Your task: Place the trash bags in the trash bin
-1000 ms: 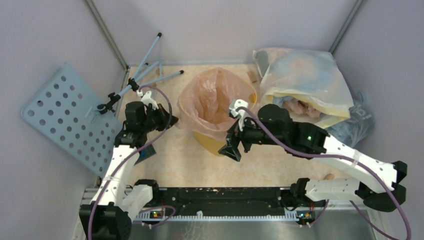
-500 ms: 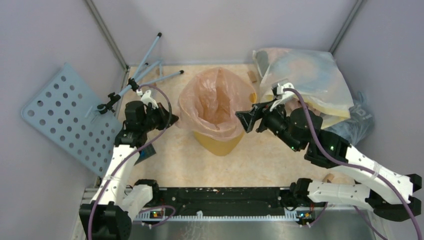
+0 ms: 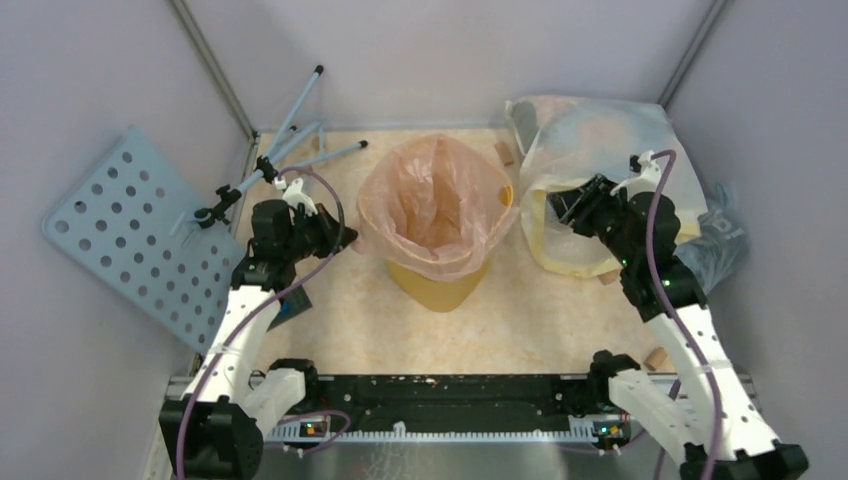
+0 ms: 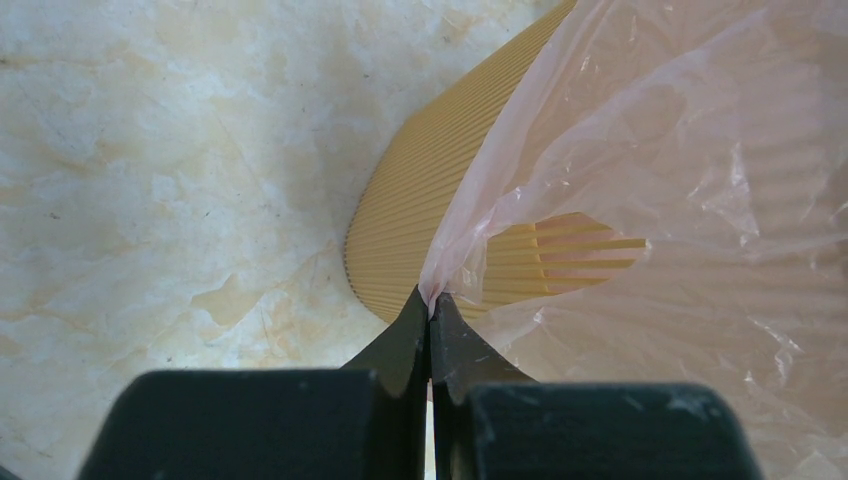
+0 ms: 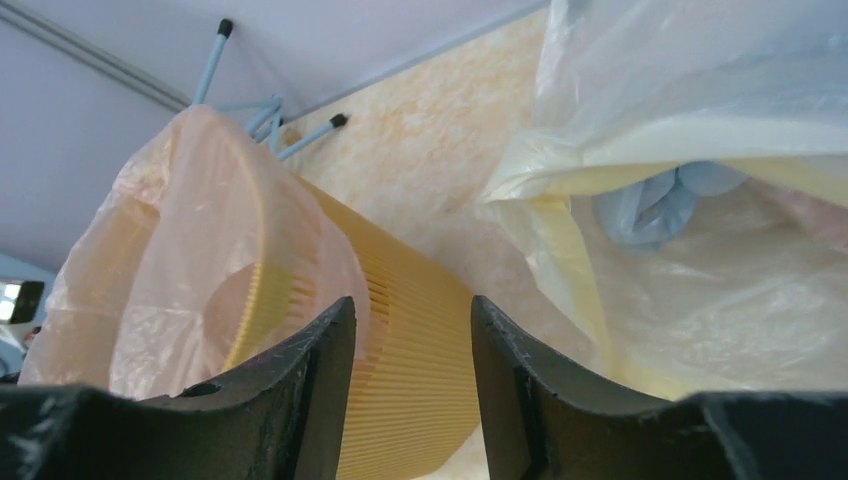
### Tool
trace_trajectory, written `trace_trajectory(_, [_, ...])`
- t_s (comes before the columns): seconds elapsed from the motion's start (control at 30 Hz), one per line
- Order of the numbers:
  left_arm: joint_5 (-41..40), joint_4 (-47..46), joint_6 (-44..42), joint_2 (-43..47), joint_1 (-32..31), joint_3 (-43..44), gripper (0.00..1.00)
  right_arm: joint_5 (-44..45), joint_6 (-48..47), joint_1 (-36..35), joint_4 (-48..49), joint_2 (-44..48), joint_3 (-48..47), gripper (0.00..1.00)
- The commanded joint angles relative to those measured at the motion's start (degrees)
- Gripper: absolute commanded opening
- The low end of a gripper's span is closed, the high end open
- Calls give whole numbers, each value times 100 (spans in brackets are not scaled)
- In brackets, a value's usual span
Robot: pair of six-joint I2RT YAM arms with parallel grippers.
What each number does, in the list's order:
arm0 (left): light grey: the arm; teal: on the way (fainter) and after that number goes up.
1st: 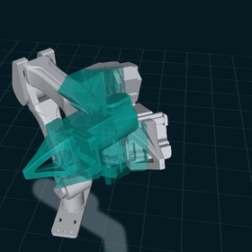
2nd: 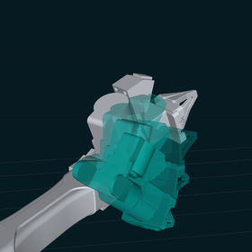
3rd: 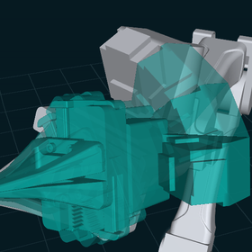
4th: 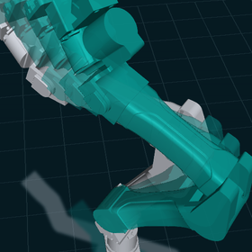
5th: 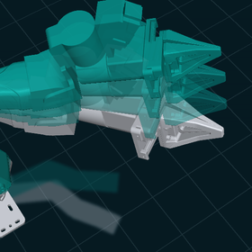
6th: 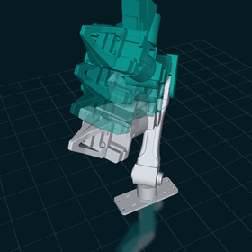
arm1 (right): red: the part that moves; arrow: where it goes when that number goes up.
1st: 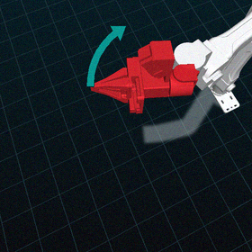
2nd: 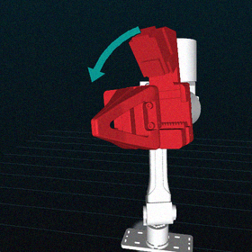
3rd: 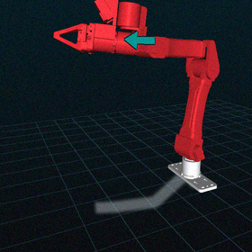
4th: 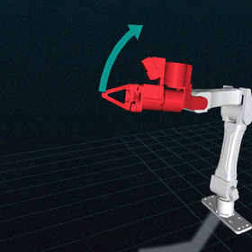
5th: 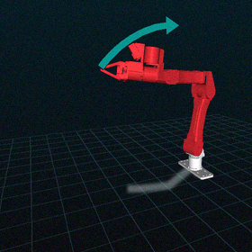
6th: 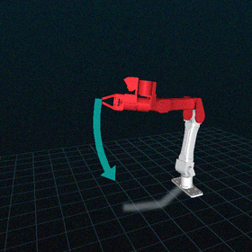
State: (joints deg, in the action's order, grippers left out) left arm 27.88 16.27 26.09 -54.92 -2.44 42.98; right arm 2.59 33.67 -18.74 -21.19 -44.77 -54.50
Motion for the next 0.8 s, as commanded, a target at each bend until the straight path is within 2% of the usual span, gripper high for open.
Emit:
trace_trajectory(0.0, [128, -343, 19, -43, 32, 75, 0, -3293, 1402, 1192, 1784, -245, 977, 45])
trace_trajectory(0.13, [165, -353, 7, -71, 33, 75, 0, -4262, 1866, 1282, 2873, -612, 1324, 48])
trace_trajectory(0.33, [169, -379, 19, -85, 32, 53, 0, -4583, 1930, 1280, 3208, -644, 1490, 56])
trace_trajectory(0.5, [174, -345, 19, -100, 31, 94, 0, -4607, 2012, 1281, 3447, -644, 1611, 57])
trace_trajectory(0.57, [161, -335, 11, -77, 33, 91, 0, -4674, 2077, 1278, 3616, -721, 1627, 56])
trace_trajectory(0.77, [152, -318, 11, -65, 32, 101, 0, -4728, 2167, 1272, 3848, -1067, 1600, 44])
